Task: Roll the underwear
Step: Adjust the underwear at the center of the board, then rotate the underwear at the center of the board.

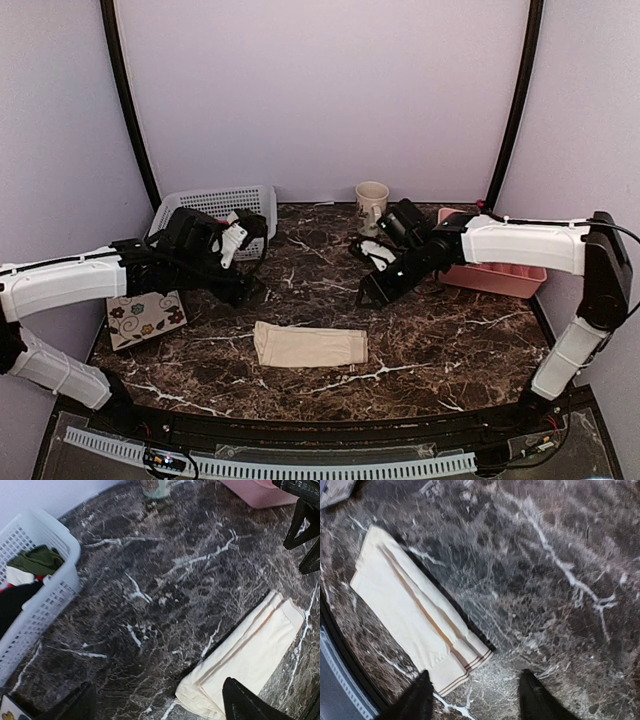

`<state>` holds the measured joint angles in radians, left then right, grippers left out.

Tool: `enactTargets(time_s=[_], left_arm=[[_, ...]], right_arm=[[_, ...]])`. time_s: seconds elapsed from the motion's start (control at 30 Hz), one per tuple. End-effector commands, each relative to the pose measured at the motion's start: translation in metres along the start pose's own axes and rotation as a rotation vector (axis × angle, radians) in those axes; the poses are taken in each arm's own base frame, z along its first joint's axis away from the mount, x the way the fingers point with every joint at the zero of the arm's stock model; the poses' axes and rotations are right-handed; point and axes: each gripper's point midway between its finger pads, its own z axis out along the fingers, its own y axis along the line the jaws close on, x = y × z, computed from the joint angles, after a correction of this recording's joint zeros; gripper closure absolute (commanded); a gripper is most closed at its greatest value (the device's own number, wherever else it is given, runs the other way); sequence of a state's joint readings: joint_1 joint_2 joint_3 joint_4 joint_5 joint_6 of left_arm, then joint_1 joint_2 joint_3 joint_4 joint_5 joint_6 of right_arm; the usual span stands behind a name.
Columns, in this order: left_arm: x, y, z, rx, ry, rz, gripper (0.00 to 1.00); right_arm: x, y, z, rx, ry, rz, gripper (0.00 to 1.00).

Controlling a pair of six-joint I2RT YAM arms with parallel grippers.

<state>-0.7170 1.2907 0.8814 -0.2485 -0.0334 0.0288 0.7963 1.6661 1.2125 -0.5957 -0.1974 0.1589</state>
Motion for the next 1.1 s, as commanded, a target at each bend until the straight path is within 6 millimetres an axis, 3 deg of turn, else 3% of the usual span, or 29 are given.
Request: enactTargets(time_s=[0.0, 0.03, 0.1, 0.17, 0.23, 0.3, 0.37, 0.53, 0.77, 0.93, 1.07], left_arm=[[-0.022, 0.033, -0.030, -0.167, -0.109, -0.214, 0.01], [-0.023, 0.028, -0.032, -0.139, -0.105, -0.203, 0.01], [-0.023, 0.006, -0.036, -0.014, -0.071, -0.126, 0.01], [-0.009, -0.013, -0.035, 0.087, 0.008, -0.122, 0.03], [0.015, -0.032, -0.029, 0.157, 0.102, -0.149, 0.10], [0.050, -0.052, -0.023, 0.202, 0.246, -0.177, 0.29], [0.074, -0.071, -0.020, 0.208, 0.356, -0.159, 0.41], [0.104, -0.108, -0.018, 0.257, 0.466, -0.258, 0.58], [0.143, -0.122, 0.003, 0.232, 0.569, -0.405, 0.63], [0.151, -0.113, 0.021, 0.141, 0.580, -0.438, 0.65], [0.151, -0.110, 0.032, 0.112, 0.564, -0.452, 0.65]], right_arm=[[-0.055, 0.001, -0.048, -0.019, -0.299, 0.016, 0.06], [-0.063, 0.002, -0.056, -0.034, -0.356, 0.018, 0.01], [-0.070, 0.004, -0.066, -0.099, -0.435, 0.017, 0.00], [-0.074, 0.005, -0.064, -0.155, -0.430, -0.007, 0.00], [-0.069, 0.005, -0.050, -0.174, -0.318, -0.035, 0.02], [-0.056, 0.005, -0.025, -0.206, -0.187, -0.036, 0.10], [-0.046, 0.005, -0.004, -0.239, -0.098, -0.017, 0.20], [-0.026, 0.003, 0.026, -0.277, 0.015, 0.027, 0.36], [-0.004, -0.022, 0.055, -0.171, 0.086, 0.061, 0.62], [0.015, -0.033, 0.073, -0.138, 0.138, 0.057, 0.75], [0.033, -0.029, 0.078, -0.151, 0.164, 0.055, 0.82]])
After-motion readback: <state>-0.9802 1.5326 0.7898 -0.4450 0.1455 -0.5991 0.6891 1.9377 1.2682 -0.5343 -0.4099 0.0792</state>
